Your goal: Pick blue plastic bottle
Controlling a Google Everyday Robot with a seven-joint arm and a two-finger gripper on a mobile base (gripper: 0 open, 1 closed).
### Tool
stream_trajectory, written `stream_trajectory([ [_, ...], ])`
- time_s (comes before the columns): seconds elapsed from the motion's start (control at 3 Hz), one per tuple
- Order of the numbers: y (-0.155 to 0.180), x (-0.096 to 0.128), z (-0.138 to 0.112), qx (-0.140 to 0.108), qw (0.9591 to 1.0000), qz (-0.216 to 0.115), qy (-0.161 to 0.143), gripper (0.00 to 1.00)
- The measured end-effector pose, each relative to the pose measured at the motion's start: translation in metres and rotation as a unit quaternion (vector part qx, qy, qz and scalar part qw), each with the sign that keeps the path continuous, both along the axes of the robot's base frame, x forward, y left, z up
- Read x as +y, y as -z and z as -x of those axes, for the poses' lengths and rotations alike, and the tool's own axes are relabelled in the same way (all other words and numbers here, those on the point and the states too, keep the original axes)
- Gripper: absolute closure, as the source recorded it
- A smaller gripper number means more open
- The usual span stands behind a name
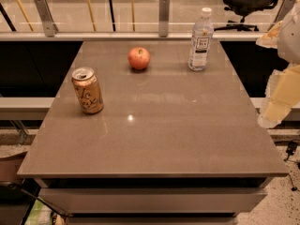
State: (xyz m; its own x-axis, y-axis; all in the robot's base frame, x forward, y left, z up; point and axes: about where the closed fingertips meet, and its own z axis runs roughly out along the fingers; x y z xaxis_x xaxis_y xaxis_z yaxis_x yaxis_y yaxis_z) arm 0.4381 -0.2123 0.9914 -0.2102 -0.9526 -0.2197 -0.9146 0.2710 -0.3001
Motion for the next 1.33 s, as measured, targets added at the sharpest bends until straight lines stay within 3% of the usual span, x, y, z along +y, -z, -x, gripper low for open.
stream_trajectory([
  [0.33, 0.0, 0.0, 0.0, 0.0, 1.0, 0.0, 0.0, 0.0],
  [0.67, -0.008, -0.007, -0.006, -0.023, 0.9993, -0.027, 0.014, 0.0],
  [1.0, -0.024, -0.018, -0.019, -0.066, 0.994, -0.08, 0.035, 0.0],
  [1.33, -0.04, -0.029, -0.046, -0.109, 0.9817, -0.143, 0.063, 0.0],
])
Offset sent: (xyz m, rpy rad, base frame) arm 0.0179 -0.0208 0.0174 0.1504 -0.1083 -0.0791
